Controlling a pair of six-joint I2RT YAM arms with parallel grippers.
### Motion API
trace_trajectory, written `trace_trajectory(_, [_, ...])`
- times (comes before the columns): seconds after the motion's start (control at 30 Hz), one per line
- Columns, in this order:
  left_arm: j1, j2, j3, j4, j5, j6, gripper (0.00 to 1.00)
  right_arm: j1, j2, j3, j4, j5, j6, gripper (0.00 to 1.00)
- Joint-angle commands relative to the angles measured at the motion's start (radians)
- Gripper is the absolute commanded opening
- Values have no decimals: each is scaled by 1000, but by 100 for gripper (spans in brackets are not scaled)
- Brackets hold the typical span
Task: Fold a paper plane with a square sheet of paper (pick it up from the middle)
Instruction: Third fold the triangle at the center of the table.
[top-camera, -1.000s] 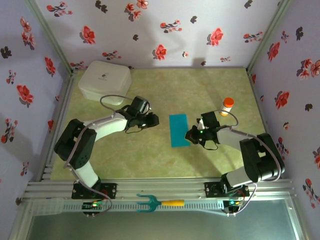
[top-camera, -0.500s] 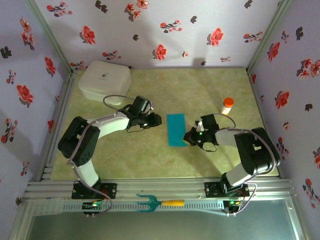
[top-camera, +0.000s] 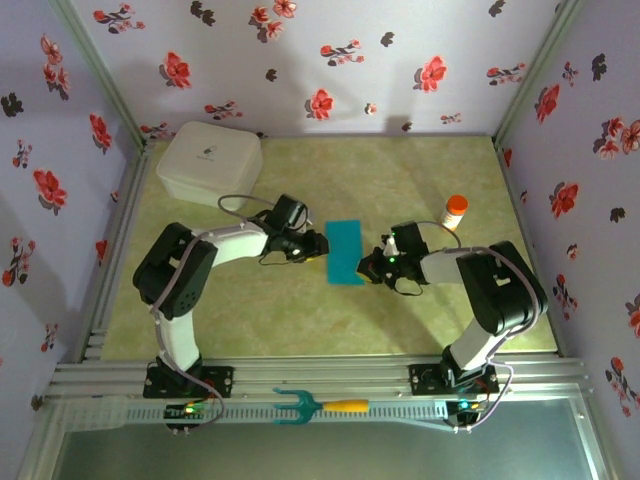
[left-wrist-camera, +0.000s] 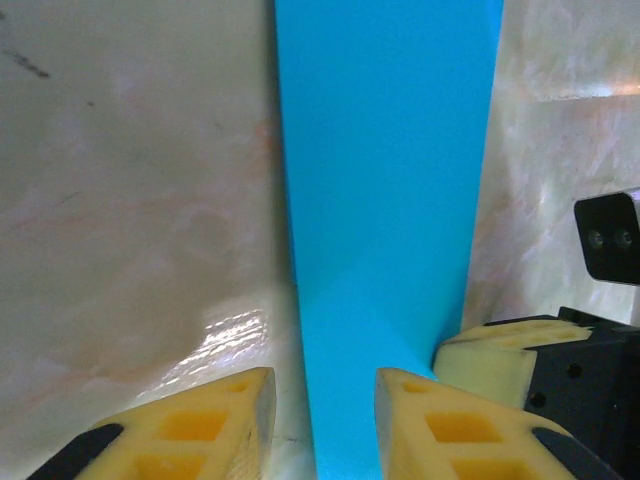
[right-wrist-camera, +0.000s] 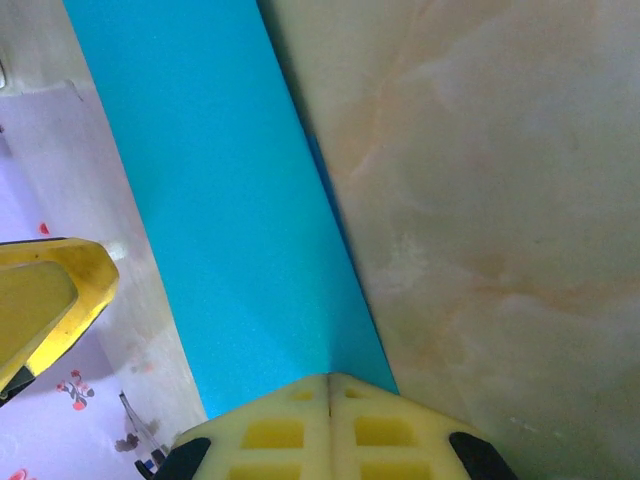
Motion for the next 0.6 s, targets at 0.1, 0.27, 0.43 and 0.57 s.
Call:
trace_trajectory(0.1, [-9,54,38,-24,56,-32,31,7,35,7,-29,57,22,2])
trace_trajectory(0.27, [-11,77,52,-29,68,-38,28,7,35,7,-33,60,21,3])
trace_trajectory(0.43, [-14,95,63,-30,81,-41,26,7,40,8,-39,64,18,3])
trace_trajectory(0.57, [-16,106,67,-28,83,-43,25,7,41,8,-42,65,16,3])
